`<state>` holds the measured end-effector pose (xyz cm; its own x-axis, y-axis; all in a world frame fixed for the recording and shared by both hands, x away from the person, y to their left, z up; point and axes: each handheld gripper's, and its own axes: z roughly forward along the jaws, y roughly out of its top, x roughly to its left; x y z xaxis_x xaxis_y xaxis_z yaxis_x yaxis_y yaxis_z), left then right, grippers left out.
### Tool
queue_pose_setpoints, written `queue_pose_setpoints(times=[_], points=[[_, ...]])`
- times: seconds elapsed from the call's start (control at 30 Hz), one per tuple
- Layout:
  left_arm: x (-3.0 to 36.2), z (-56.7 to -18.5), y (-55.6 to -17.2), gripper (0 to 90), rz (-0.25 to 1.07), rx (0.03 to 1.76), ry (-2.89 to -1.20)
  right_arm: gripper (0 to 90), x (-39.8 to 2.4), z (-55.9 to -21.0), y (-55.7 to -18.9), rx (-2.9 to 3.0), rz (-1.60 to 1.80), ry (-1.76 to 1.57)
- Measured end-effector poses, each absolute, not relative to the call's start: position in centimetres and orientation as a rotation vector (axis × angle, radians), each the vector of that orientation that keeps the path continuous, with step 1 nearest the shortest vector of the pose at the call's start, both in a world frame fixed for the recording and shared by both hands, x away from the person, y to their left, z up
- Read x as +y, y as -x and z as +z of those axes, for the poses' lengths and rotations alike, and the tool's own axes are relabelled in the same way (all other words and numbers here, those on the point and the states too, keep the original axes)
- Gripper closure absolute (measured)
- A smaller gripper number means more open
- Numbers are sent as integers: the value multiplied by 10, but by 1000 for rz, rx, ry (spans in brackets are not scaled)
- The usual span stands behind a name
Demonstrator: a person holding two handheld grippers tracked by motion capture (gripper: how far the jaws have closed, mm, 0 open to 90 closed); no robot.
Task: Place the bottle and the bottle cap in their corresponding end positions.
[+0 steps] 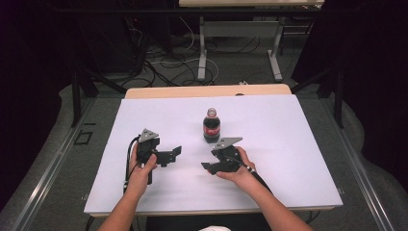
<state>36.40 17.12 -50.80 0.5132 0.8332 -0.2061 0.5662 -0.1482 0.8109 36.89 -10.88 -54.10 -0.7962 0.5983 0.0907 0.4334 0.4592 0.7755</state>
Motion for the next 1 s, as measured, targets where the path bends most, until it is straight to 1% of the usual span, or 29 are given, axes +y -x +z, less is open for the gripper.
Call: queue_pose_setpoints(times=[0.23,0.33,0.47,0.53,0.6,1.0], points=[[175,-507,-365,29,371,1169,-1824,158,-118,-531,-378,2437,1257,-970],[177,-507,-365,29,363,1175,-1827,146,-124,-527,-381,2419,1242,-991],[180,-507,-366,29,372,1187,-1812,35,-132,-521,-384,2361,1242,-1035],[180,-508,-366,29,374,1189,-1809,1,-137,-518,-385,2333,1216,-1038],[181,-508,-367,29,374,1191,-1810,0,-143,-516,-387,2310,1170,-1043],[187,-508,-368,29,388,1217,-1789,0,-187,-498,-387,2185,1152,-1103]])
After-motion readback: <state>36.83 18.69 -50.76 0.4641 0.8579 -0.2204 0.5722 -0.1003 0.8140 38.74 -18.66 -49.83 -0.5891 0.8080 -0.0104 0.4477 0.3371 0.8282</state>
